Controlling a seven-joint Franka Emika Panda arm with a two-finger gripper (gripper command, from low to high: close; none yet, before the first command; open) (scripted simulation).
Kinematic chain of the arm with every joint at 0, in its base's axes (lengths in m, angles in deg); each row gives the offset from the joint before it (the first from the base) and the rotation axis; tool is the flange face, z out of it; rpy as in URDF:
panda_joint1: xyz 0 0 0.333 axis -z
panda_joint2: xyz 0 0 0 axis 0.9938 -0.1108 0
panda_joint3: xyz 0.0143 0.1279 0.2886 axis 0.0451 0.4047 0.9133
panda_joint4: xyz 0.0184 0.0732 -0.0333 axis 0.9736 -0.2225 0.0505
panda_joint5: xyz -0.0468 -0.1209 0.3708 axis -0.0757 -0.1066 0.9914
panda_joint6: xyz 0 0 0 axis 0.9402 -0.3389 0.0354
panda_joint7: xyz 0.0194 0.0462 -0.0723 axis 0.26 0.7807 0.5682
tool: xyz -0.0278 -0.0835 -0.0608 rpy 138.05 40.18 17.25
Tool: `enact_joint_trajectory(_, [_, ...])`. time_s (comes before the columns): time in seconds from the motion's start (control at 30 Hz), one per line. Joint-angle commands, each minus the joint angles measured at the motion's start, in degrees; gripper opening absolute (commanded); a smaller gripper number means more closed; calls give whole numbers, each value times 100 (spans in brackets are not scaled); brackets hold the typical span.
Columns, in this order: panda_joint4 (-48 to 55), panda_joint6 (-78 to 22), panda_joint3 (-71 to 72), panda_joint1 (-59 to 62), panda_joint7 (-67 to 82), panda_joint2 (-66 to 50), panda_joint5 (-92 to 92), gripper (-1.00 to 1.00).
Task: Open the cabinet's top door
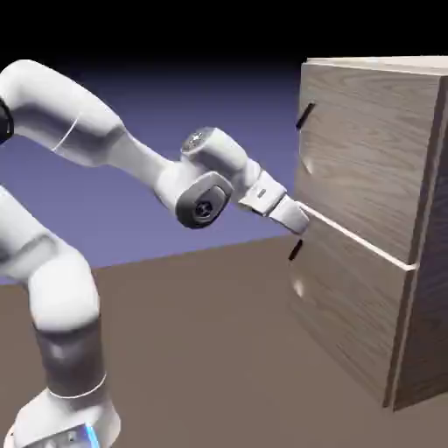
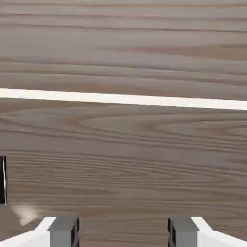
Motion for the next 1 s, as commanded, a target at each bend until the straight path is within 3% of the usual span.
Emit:
enact_joint_trajectory(0.0, [53, -6, 112, 98, 153, 51, 250, 0])
enact_joint_trajectory(0.97, [1584, -188, 3358, 2930, 4577, 1531, 7477, 0])
